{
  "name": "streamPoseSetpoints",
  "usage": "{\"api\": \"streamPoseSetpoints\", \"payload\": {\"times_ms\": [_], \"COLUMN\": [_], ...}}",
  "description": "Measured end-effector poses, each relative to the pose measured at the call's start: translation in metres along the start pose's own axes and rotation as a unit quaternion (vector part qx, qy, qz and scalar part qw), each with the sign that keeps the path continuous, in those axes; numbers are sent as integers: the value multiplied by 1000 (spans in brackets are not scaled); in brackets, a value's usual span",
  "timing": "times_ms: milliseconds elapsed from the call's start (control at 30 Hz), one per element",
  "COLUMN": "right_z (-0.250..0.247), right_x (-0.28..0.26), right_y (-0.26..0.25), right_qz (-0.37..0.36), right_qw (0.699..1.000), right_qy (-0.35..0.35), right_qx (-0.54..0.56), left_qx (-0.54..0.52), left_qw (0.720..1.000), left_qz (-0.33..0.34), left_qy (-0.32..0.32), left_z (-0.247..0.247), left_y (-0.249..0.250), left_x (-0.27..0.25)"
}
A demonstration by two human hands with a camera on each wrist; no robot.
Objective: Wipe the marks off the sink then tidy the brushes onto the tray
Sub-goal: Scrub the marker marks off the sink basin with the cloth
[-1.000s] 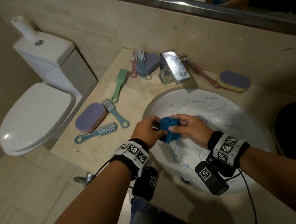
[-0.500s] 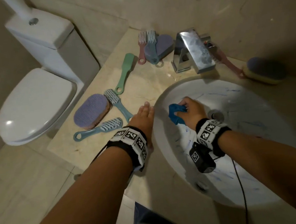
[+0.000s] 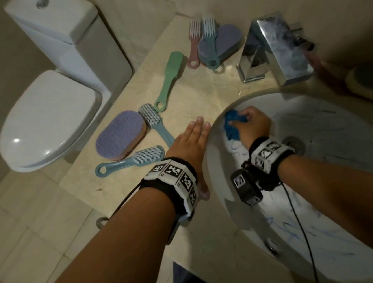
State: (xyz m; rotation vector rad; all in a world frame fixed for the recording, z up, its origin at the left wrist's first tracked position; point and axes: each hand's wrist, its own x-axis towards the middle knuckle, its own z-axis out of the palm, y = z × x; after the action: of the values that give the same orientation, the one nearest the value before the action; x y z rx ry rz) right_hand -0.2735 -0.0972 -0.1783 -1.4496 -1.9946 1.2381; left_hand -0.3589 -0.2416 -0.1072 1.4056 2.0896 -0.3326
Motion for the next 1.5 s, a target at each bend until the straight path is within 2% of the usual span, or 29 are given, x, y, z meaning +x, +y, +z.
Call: {"api": "streamPoseSetpoints", "payload": {"times_ms": [33, 67, 167, 200, 233, 300, 333, 367, 400, 467, 533, 567, 600, 667, 733, 800, 833, 900, 1000, 1067, 1100, 1133, 1233, 1267, 1333, 1400, 1500], "right_z": [1, 3, 9, 8, 6, 0, -5, -6, -4, 6, 14, 12, 9, -2, -15, -12, -5, 9, 5, -4, -7, -6, -1, -1, -9, -28, -46], "right_x": [0, -9, -43, -43, -34, -5, 6, 12, 9, -17, -45, -48, -41, -7, 20, 21, 12, -16, -55, -59, -53, -43, -20, -23, -48, -78, -84], "right_y": [0, 2, 15, 15, 12, 4, -2, -3, -2, 6, 15, 16, 13, 7, -2, 0, 1, 7, 22, 28, 26, 22, 4, 3, 13, 31, 43], "right_qz": [15, 7, -40, -42, -40, -3, 24, 42, 45, 17, -20, -41, -55, -40, 31, 50, 36, -1, -55, -75, -76, -71, -50, -45, -51, -69, -129], "right_qw": [1000, 1000, 988, 985, 989, 1000, 998, 994, 993, 999, 992, 988, 988, 998, 995, 988, 994, 999, 981, 962, 959, 965, 992, 992, 970, 928, 880], "right_qy": [18, -5, -152, -165, -144, -27, 25, 56, 58, -17, -123, -148, -142, -54, 43, 64, 41, -47, -182, -255, -264, -241, -113, -121, -236, -359, -433], "right_qx": [20, 17, 4, 1, -7, 5, 49, 90, 92, 23, 13, 7, -10, -14, 89, 128, 95, 19, -42, -68, -75, -75, -23, -12, -33, -74, -148], "left_qx": [-2, -3, 0, 1, 3, 3, 0, -3, -3, 4, 7, 8, 7, 1, -5, -10, -11, -2, 3, 1, 1, 3, 5, 3, -3, -5, -9], "left_qw": [1000, 1000, 1000, 1000, 1000, 1000, 1000, 1000, 1000, 1000, 1000, 1000, 1000, 1000, 1000, 1000, 1000, 1000, 1000, 1000, 1000, 1000, 1000, 1000, 1000, 1000, 1000], "left_qz": [1, 1, 1, 0, -2, -4, -4, -5, -5, -6, -4, -4, -5, -7, -5, -5, -6, -4, -6, -10, -11, -12, -14, -13, -11, -10, -14], "left_qy": [1, 2, 1, 0, -1, -5, -8, -11, -13, -11, -12, -12, -12, -11, -10, -10, -9, -11, -19, -24, -26, -24, -19, -21, -25, -25, -27], "left_z": [0, 0, -1, -1, -1, -1, -1, -1, -1, -2, -3, -3, -3, -2, -2, -1, -1, -3, -5, -6, -7, -7, -7, -8, -9, -8, -7], "left_y": [0, 0, 0, 1, 1, 1, 1, 1, 2, 2, 3, 3, 2, 2, 1, 0, 0, 1, 3, 3, 3, 4, 5, 4, 4, 4, 3], "left_x": [0, 0, 1, 2, 2, 3, 3, 3, 2, 2, 3, 3, 3, 3, 3, 4, 4, 4, 3, 2, 2, 1, 0, 0, 0, 1, 2]}}
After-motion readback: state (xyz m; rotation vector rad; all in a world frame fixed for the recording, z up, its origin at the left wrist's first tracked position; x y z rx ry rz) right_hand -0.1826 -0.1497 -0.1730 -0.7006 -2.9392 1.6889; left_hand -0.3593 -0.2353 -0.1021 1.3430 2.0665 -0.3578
